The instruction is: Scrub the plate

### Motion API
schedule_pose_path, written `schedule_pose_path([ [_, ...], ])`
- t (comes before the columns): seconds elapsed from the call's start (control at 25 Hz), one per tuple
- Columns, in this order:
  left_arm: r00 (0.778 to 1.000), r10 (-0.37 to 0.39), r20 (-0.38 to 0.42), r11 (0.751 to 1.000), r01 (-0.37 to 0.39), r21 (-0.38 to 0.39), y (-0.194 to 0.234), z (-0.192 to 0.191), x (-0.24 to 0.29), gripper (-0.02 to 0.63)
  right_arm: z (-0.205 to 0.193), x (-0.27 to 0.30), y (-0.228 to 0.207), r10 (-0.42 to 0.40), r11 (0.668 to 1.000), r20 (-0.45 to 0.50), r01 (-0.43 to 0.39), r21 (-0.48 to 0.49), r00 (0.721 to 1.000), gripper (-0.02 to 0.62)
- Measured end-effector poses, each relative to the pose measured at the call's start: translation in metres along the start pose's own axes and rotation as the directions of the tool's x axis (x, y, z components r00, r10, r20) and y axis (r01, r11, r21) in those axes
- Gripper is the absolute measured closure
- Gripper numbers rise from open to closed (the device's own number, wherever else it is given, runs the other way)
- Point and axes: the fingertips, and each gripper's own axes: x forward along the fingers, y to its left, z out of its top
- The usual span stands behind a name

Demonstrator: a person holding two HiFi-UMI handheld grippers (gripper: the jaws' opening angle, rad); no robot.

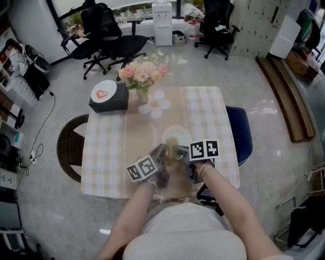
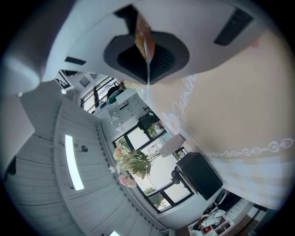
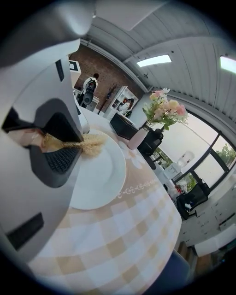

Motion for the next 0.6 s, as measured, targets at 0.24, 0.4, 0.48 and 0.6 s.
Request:
schedule_pose_path([
  [0.24,1.0,-0.003,-0.003,1.0,0.003,-0.002,0.0,-0.001,0.001,0.584,-0.002,-0.005,-0.011,-0.052,0.996,-0.022,0.05,-0.078,0.998,0.551],
  [0.4,1.0,-0.005,-0.004,1.0,0.005,-0.004,0.0,-0.001,0.0,0.584,-0.003,-0.01,-0.021,-0.098,0.99,-0.033,0.094,-0.107,0.995,0.551],
  [0.48,1.0,-0.007,-0.005,1.0,0.007,-0.004,0.0,0.0,0.0,0.584,-0.003,-0.011,-0.025,-0.123,0.986,-0.032,0.118,-0.121,0.992,0.551],
  [0.6,1.0,-0.009,-0.007,1.0,0.009,-0.005,0.0,0.0,0.0,0.584,-0.001,-0.015,-0.032,-0.161,0.979,-0.029,0.155,-0.134,0.987,0.551],
])
